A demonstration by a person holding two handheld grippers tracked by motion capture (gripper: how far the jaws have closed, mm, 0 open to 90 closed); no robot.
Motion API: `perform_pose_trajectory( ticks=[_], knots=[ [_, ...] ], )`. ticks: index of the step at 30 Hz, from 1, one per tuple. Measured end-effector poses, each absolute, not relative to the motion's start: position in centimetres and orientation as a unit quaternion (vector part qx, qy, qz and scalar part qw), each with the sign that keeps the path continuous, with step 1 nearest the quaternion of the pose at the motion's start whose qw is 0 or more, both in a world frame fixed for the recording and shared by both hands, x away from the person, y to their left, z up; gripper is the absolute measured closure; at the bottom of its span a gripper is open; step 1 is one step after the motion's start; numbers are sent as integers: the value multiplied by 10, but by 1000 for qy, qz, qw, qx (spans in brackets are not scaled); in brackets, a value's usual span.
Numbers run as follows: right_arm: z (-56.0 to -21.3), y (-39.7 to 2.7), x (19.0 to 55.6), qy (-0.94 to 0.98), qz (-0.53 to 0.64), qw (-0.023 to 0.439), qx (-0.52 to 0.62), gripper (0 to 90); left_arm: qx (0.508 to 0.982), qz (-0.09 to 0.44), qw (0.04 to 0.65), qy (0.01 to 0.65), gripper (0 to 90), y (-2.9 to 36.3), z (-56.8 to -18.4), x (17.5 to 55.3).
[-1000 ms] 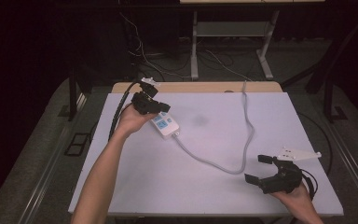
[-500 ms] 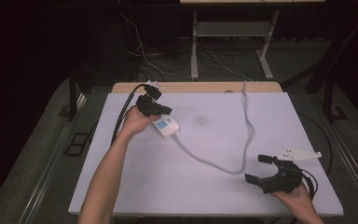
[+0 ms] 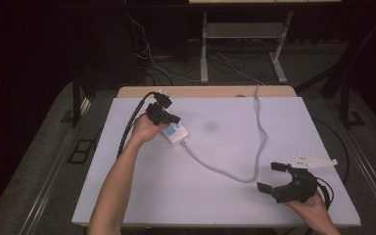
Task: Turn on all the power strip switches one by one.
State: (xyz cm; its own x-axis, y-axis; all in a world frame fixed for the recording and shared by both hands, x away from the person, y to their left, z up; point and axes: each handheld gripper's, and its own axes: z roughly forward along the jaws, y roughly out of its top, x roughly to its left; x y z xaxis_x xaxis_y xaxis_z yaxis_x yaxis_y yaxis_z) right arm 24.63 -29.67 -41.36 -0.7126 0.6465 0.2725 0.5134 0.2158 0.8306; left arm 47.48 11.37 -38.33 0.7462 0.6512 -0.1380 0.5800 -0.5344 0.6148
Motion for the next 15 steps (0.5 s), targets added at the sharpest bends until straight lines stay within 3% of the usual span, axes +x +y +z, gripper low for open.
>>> perform_pose_trajectory(
  ticks=[15],
  knots=[
    [-413,-297,247,775,503,68,375,6,875,56,317,362,893,108,-402,479]
  ],
)
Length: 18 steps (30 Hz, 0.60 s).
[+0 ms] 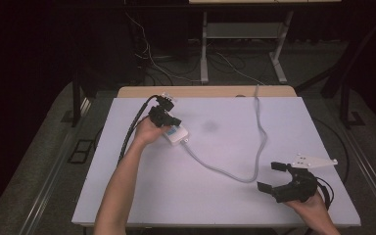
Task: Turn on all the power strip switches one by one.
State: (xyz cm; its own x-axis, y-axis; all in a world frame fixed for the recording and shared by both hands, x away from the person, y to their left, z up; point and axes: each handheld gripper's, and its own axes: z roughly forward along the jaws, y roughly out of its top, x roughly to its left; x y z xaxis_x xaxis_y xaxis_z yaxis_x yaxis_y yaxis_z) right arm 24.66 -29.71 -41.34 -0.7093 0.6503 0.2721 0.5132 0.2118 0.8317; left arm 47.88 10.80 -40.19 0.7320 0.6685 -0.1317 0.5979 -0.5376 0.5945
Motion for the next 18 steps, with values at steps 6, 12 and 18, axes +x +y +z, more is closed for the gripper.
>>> perform_pose_trajectory(
  ticks=[6,12,18],
  knots=[
    [-414,-297,247,777,502,68,374,6,872,59,316,369,893,112,-407,480],
    [-414,-296,247,777,502,68,374,6,868,58,324,370,894,112,-408,480],
    [-414,-296,246,778,501,68,373,6,860,38,333,385,895,114,-410,484]
  ],
)
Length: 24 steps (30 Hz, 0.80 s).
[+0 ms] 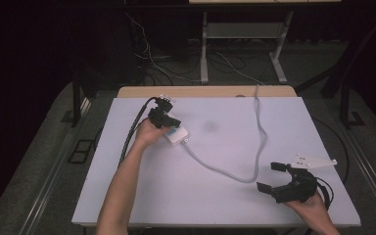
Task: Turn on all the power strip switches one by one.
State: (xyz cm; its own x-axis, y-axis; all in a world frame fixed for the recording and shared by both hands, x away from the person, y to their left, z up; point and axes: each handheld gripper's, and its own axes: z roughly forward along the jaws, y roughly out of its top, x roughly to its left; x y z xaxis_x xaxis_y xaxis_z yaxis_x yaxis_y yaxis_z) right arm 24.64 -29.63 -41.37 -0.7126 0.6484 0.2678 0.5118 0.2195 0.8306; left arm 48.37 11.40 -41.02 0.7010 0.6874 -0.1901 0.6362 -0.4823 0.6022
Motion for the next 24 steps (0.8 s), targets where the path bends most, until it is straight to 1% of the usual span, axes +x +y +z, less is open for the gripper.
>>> perform_pose_trajectory(
  ticks=[7,10,12,16,19,24],
  knots=[
    [-414,-296,246,778,501,68,372,6,864,38,328,380,899,114,-411,484],
    [-413,-297,246,776,503,70,373,6,856,15,333,394,899,117,-413,488],
    [-413,-298,246,777,503,71,373,6,856,11,331,397,900,117,-413,489],
    [-413,-299,246,776,504,72,374,6,864,18,316,392,900,112,-411,489],
    [-413,-299,246,776,503,73,374,6,859,11,322,398,900,115,-412,490],
    [-413,-300,246,774,504,74,376,6,864,24,313,392,898,111,-410,488]
  ],
)
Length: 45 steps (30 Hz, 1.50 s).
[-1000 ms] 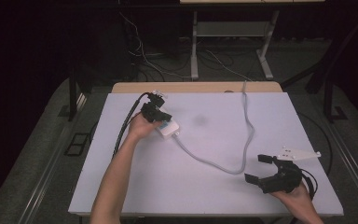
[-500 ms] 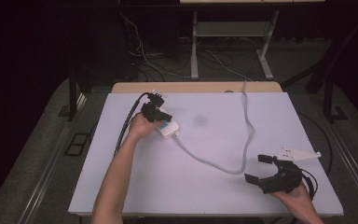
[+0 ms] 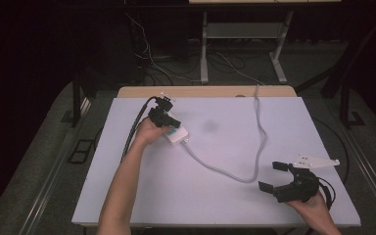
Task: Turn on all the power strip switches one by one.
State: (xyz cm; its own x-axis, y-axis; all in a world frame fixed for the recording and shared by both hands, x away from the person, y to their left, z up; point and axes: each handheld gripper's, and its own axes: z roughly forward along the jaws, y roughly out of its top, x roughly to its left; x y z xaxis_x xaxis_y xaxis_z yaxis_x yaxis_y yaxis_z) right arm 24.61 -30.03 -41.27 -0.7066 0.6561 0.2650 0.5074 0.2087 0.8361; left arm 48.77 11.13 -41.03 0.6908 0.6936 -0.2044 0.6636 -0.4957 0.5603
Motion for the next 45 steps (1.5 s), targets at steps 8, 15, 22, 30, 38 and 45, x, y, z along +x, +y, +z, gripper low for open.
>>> perform_pose_trajectory(
  ticks=[8,15,22,30,38,45],
  knots=[
    [-413,-299,246,775,503,75,376,6,866,37,304,395,896,108,-409,485],
    [-413,-301,247,773,504,74,378,6,868,50,299,393,895,108,-406,487],
    [-413,-301,247,772,504,76,380,6,864,54,307,396,895,117,-398,488],
    [-413,-301,247,772,503,77,381,6,863,70,308,394,895,127,-387,491],
    [-412,-303,247,767,506,83,386,6,862,83,310,393,895,135,-373,498],
    [-412,-304,247,766,505,85,390,6,856,87,319,397,895,139,-374,505]
  ],
)
